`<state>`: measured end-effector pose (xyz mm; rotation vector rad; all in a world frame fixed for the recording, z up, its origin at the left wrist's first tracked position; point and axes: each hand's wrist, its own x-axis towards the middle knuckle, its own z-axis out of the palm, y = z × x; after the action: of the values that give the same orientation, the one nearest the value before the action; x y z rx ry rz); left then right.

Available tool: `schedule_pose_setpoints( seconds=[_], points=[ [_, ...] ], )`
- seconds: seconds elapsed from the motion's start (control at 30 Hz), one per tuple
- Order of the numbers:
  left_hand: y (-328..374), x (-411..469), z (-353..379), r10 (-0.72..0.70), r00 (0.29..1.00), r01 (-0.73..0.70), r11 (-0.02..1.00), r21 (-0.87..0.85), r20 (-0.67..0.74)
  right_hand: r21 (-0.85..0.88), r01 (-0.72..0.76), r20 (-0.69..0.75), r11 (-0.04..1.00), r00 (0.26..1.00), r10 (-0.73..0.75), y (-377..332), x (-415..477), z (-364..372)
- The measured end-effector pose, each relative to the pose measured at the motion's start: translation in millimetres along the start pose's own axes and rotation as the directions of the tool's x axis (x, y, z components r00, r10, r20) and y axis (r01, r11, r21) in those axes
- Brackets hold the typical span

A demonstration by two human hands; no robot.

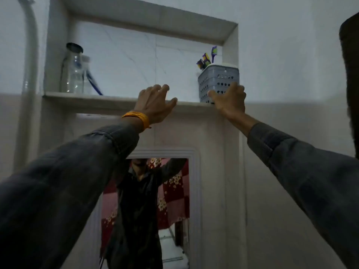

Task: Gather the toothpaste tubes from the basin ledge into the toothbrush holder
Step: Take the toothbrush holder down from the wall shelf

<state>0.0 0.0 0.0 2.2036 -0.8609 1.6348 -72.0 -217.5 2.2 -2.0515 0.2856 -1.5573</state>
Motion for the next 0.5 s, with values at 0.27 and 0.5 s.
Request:
schedule_pose_setpoints(
  seconds=[0.27, 0.5],
  points=[
    [7.7, 45.7, 35.6, -0.133, 0.932, 0.06, 0.974, 0.218, 0.339, 0.033, -0.05, -0.024, 0.998, 0.998, 0.05, 16.0, 41.1, 31.6],
    [8.3, 46.8, 37.6, -0.151, 0.932, 0.061, 0.962, 0.267, 0.33, 0.071, -0.072, -0.029, 0.995, 0.997, 0.074, 14.6, 51.9, 31.0]
  ],
)
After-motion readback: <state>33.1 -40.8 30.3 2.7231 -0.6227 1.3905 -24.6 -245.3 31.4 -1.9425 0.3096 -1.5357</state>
